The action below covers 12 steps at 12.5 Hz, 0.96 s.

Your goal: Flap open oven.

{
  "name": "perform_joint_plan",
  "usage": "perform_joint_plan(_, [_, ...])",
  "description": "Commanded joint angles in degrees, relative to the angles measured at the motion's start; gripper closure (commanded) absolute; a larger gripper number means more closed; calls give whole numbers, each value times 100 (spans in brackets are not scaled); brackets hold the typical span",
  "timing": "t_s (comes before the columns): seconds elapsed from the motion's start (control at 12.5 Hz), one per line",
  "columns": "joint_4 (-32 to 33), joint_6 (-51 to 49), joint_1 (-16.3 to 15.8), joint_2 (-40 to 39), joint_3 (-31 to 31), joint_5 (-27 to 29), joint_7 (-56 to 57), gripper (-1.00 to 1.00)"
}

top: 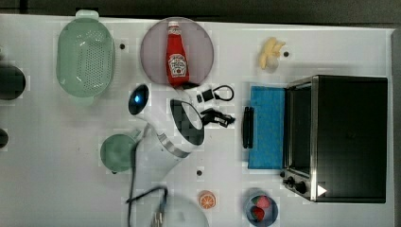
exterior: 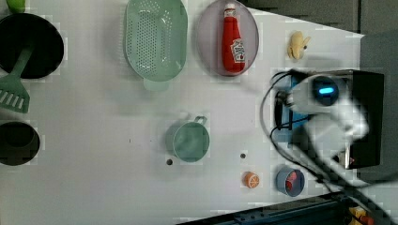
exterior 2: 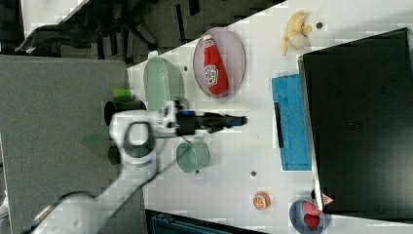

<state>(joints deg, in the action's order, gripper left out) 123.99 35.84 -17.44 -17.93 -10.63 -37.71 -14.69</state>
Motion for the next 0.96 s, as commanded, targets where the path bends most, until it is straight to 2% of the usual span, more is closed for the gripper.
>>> perform_joint_plan(0.08, [-414,-174,118,1305,-358,1226,-324,65])
perform_joint_plan(0.24, [-457,-472,135,1976,-544,2320,-323,65])
perform_joint_plan(0.4, [-546,-953,136,2540,-691,3187,-324,65])
perform_joint_plan(0.72, [-677,-1545,132,3251,-706,3314,-324,65])
perform_joint_plan(0.96, [-677,-1798,130,3325,-699,3314,-324,65])
